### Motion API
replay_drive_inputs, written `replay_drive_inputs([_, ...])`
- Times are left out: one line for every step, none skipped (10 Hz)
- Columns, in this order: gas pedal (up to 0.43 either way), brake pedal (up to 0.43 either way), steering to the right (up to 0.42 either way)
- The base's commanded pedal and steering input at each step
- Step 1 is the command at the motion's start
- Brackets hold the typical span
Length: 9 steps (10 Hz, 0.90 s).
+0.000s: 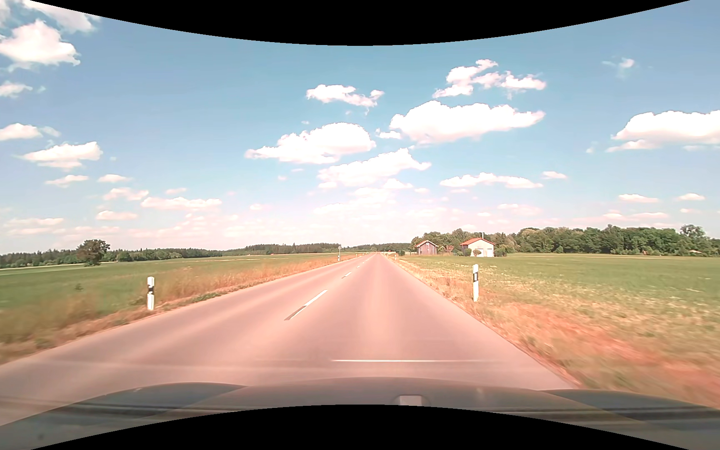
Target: Follow the waypoints while adhering to traffic rules and regulations
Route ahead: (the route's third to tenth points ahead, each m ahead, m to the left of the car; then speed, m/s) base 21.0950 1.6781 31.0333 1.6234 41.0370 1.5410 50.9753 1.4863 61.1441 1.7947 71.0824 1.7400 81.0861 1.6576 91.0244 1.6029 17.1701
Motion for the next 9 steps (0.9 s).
replay_drive_inputs([0.26,0.0,0.0])
replay_drive_inputs([0.26,0.0,0.0])
replay_drive_inputs([0.26,0.0,0.0])
replay_drive_inputs([0.26,0.0,0.0])
replay_drive_inputs([0.26,0.0,0.0])
replay_drive_inputs([0.26,0.0,0.0])
replay_drive_inputs([0.26,0.0,-0.001])
replay_drive_inputs([0.26,0.0,-0.001])
replay_drive_inputs([0.26,0.0,-0.001])
